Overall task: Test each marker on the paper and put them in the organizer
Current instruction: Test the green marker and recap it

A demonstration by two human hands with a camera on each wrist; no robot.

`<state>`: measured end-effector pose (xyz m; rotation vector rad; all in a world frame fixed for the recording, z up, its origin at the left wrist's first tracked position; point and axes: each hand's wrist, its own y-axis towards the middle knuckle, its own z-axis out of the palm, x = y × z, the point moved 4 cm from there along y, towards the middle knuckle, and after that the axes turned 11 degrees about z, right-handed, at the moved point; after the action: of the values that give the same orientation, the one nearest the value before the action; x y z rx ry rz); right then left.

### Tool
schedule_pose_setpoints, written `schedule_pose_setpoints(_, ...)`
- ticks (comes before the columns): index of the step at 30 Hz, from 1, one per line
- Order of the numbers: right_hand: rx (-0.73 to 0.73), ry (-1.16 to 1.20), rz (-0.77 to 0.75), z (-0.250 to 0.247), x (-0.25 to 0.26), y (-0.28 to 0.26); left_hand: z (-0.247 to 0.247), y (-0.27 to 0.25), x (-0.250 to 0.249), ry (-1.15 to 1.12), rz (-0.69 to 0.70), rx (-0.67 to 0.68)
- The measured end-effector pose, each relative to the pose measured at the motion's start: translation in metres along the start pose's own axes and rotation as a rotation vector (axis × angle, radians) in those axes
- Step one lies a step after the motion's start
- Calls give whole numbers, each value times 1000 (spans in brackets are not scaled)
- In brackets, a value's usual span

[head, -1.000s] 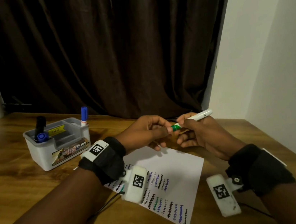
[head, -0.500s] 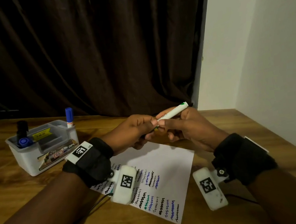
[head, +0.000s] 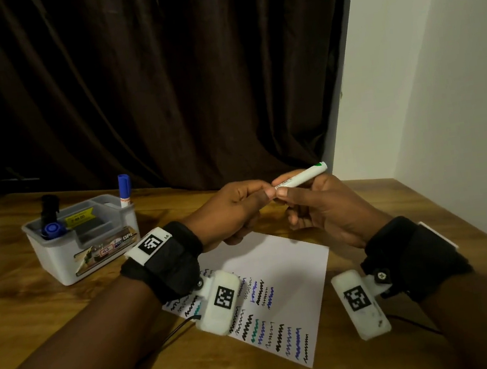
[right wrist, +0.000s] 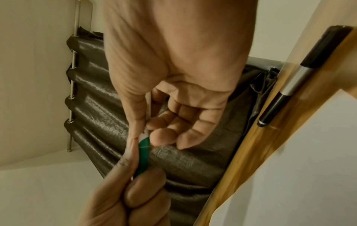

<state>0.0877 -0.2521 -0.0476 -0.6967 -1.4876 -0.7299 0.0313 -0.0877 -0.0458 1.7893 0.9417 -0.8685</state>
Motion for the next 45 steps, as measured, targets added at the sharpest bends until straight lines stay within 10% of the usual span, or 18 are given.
schedule_pose_setpoints(11,-51,-1,132,-6,1,1,-11,-6,2,111,-239,-87)
schedule_pose_setpoints(20,391,-247,348,19,-21,-10,-14,-15,6,279,-436,9)
schedule_pose_setpoints(45,325,-622,262,20,-14,-17,-9,-15,20,407,-584,120)
